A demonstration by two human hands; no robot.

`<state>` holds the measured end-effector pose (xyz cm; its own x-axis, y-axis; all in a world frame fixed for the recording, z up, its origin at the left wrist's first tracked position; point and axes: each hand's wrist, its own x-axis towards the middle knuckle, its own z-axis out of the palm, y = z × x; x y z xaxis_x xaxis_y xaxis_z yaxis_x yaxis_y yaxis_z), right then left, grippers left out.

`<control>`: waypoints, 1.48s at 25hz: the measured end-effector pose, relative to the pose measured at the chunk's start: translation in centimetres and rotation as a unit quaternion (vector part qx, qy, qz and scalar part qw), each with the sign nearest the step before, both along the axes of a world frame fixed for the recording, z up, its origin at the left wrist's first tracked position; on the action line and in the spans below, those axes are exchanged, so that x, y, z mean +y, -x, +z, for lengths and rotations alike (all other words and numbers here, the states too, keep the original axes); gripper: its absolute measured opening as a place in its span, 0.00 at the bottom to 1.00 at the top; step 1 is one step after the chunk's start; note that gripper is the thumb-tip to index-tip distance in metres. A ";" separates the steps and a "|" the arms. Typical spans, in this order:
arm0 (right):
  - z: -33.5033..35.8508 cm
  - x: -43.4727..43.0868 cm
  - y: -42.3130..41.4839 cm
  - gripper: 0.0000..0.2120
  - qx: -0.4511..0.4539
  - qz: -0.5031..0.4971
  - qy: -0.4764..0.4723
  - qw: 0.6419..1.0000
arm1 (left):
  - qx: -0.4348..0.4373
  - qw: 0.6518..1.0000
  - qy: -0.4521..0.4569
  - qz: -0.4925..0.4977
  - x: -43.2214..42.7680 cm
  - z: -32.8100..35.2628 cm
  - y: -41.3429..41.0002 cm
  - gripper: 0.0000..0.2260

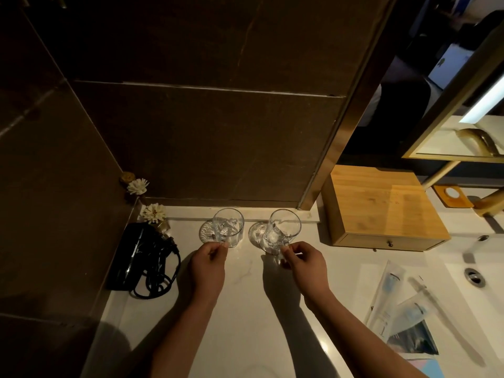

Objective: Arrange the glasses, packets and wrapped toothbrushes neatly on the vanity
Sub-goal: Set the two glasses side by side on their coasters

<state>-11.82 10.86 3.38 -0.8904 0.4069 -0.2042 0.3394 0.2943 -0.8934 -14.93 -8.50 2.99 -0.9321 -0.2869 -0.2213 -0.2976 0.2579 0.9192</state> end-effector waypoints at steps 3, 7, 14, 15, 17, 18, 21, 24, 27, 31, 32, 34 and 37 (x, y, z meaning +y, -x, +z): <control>-0.3 0.5 0.0 0.07 -0.004 0.004 -0.023 1.000 | 0.008 0.999 0.031 -0.007 0.0 -0.4 0.1 0.10; -0.5 1.0 0.2 0.07 -0.009 0.016 -0.068 0.998 | 0.019 0.998 0.063 -0.016 -0.6 -1.0 0.1 0.11; -0.8 1.9 0.3 0.06 -0.014 0.030 -0.095 0.995 | 0.072 0.983 0.158 -0.057 -2.0 -2.8 -0.2 0.14; -0.7 2.0 0.4 0.07 -0.015 0.027 -0.094 0.995 | 0.082 0.978 0.180 -0.071 -2.4 -3.5 -0.3 0.16; -0.6 1.9 0.6 0.07 -0.015 0.018 -0.089 0.996 | 0.103 0.971 0.201 -0.081 -2.8 -4.7 -0.4 0.19; -0.6 1.8 0.7 0.07 -0.016 0.014 -0.084 0.996 | 0.109 0.969 0.208 -0.080 -2.8 -5.1 -0.4 0.20; -0.6 1.2 1.0 0.06 -0.015 0.007 -0.073 0.997 | 0.135 0.956 0.246 -0.090 -2.6 -5.6 -0.4 0.22; -0.7 1.0 1.1 0.06 0.002 -0.006 -0.048 0.999 | 0.138 0.945 0.277 -0.101 -2.6 -6.1 -0.4 0.21; -0.8 0.8 0.4 0.07 0.012 -0.018 -0.041 0.999 | 0.146 0.939 0.294 -0.103 -2.6 -6.5 -0.3 0.20; -1.0 -0.3 -0.7 0.07 0.011 -0.019 -0.054 0.998 | 0.153 0.930 0.316 -0.107 -2.6 -7.0 -0.2 0.18; -1.1 -0.7 -0.9 0.07 0.008 -0.016 -0.061 0.998 | 0.154 0.930 0.317 -0.108 -2.6 -7.1 -0.2 0.18; -1.2 -1.2 -0.8 0.07 0.008 -0.013 -0.066 0.998 | 0.161 0.927 0.320 -0.107 -2.7 -7.3 -0.2 0.18; -1.0 -1.4 0.2 0.08 0.003 -0.016 -0.045 0.999 | 0.170 0.925 0.324 -0.103 -2.6 -7.3 -0.2 0.18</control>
<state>-12.05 9.50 2.35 -0.8779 0.4511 -0.1604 0.3444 0.3622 -0.8661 -14.77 -11.14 -4.35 -0.9660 -0.0650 0.2502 0.0970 0.8060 0.5839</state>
